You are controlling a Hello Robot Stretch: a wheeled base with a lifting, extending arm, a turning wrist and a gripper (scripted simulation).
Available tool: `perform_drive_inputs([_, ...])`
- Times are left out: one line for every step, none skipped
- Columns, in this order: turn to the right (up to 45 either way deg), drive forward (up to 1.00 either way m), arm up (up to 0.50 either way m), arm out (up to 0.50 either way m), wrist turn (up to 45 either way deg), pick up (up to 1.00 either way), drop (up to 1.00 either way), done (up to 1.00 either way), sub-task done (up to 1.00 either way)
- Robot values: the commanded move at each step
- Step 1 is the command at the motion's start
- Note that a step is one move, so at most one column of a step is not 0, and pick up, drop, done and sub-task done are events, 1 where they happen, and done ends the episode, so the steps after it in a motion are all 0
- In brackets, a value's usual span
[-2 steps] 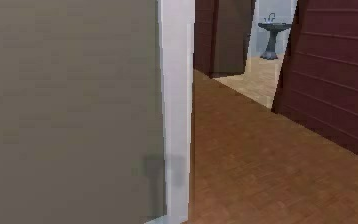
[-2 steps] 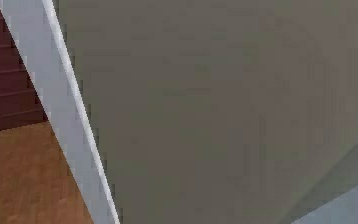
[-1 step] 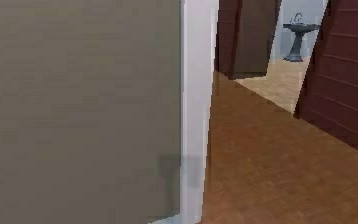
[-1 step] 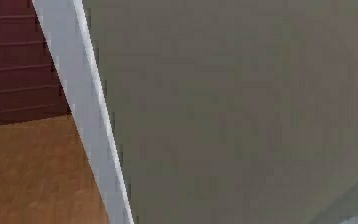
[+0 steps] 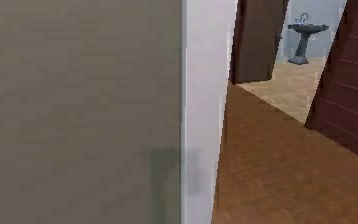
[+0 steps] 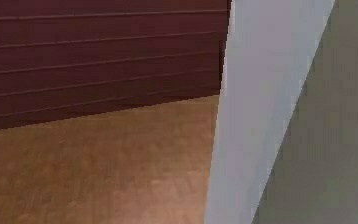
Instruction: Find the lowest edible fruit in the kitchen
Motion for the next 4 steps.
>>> perform_drive_inputs([45.0, 0.00, 0.00, 0.00, 0.0, 0.00, 0.00, 0.00, 0.00])
perform_drive_inputs([21.0, 0.00, 0.00, 0.00, 0.0, 0.00, 0.00, 0.00, 0.00])
perform_drive_inputs([0.0, 0.45, 0.00, 0.00, 0.0, 0.00, 0.00, 0.00, 0.00])
perform_drive_inputs([6.0, 0.00, 0.00, 0.00, 0.0, 0.00, 0.00, 0.00, 0.00])
